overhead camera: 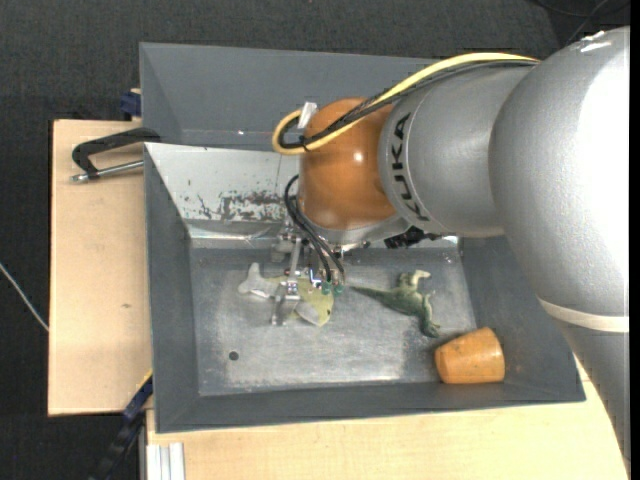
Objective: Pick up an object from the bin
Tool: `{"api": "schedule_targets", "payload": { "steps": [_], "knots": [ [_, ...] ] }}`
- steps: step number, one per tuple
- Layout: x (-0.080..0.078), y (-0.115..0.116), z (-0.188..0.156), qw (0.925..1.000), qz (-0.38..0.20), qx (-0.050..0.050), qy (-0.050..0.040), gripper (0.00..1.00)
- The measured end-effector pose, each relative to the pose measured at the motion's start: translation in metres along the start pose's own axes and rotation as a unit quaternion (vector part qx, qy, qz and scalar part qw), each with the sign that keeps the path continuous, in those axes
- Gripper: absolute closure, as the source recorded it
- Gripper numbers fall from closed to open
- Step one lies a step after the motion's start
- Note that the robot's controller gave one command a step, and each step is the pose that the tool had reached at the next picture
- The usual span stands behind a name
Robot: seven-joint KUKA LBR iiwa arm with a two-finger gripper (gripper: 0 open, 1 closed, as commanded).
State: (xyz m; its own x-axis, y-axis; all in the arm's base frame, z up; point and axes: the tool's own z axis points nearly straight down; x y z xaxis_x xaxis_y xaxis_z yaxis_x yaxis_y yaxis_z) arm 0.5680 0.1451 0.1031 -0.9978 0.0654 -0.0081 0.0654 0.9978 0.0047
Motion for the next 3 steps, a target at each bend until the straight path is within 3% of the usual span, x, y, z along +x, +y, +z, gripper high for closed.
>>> {"api": "schedule_targets", "payload": {
  "steps": [1,2,3],
  "knots": [
    [0.005,-0.019,-0.001,0.9995,0.030,0.002,0.0040,0.00],
    [0.013,-0.003,0.031,0.9907,0.136,0.001,0.0019,0.00],
    [0.012,-0.002,0.029,0.9908,0.136,0.001,0.0019,0.00]
  ]
}}
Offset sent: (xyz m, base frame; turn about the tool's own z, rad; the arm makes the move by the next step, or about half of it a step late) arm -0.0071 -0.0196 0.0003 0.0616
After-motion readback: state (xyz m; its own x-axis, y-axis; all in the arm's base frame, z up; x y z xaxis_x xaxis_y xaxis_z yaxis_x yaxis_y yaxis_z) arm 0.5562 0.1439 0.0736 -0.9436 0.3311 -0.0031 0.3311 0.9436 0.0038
